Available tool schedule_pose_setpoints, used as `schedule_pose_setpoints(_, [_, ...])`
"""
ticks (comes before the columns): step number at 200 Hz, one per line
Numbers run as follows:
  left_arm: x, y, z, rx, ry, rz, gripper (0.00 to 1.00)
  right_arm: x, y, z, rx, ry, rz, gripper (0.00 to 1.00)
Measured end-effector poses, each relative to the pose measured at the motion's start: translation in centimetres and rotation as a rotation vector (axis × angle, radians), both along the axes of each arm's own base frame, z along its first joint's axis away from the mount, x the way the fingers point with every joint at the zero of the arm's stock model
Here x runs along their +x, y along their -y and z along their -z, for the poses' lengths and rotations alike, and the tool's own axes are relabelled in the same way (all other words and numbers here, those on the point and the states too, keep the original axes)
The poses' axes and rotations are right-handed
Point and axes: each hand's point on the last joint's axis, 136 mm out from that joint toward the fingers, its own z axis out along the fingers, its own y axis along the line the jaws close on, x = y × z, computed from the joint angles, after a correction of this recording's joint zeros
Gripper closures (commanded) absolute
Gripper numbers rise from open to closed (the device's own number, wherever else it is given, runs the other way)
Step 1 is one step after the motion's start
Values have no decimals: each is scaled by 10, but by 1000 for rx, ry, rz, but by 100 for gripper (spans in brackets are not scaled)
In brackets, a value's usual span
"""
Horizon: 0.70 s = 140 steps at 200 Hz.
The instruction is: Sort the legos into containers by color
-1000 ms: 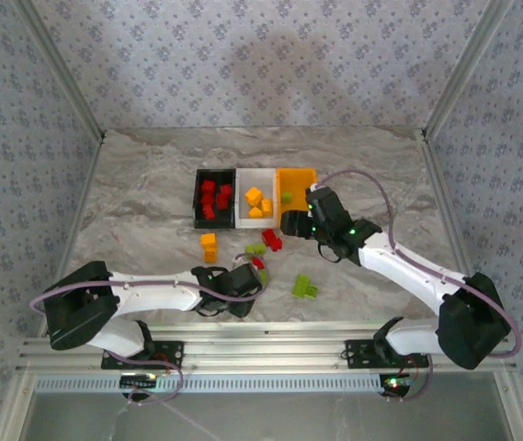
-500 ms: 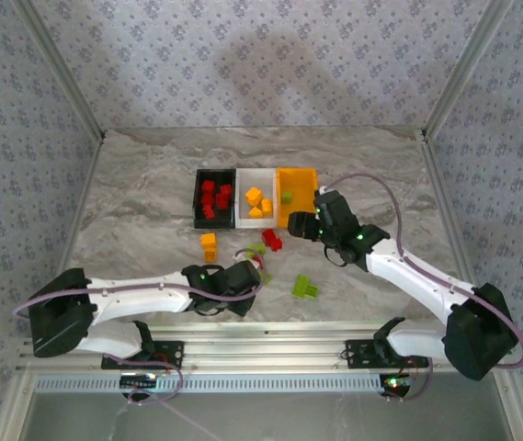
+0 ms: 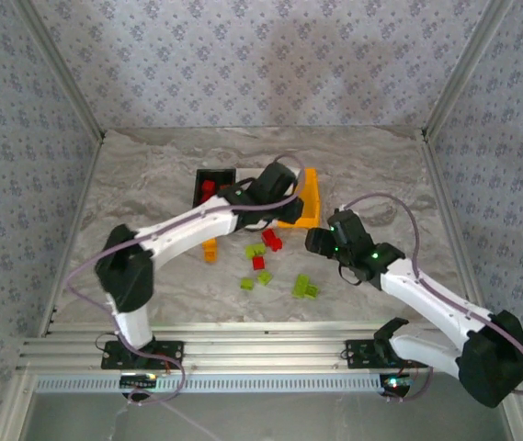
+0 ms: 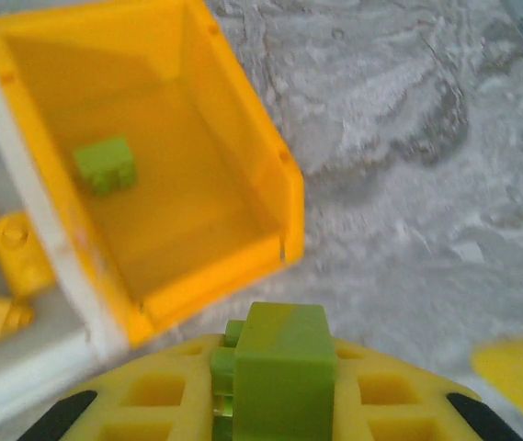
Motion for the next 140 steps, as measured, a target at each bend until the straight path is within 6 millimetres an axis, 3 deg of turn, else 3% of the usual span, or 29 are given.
schedule_pose_setpoints(27, [37, 13, 31, 46, -30, -22, 80, -7, 5, -1, 11, 2, 8, 24])
schedule_pose_setpoints(60, [64, 24, 55, 85, -63, -43, 75, -15, 10, 6, 8, -19, 17, 24])
schedule_pose_setpoints(92, [75, 36, 58, 91, -68, -43, 43, -19, 12, 6, 10, -22, 15, 24])
schedule_pose_setpoints(140, [70, 43, 44, 68, -62, -35, 13, -28, 6, 15, 18, -52, -13, 23])
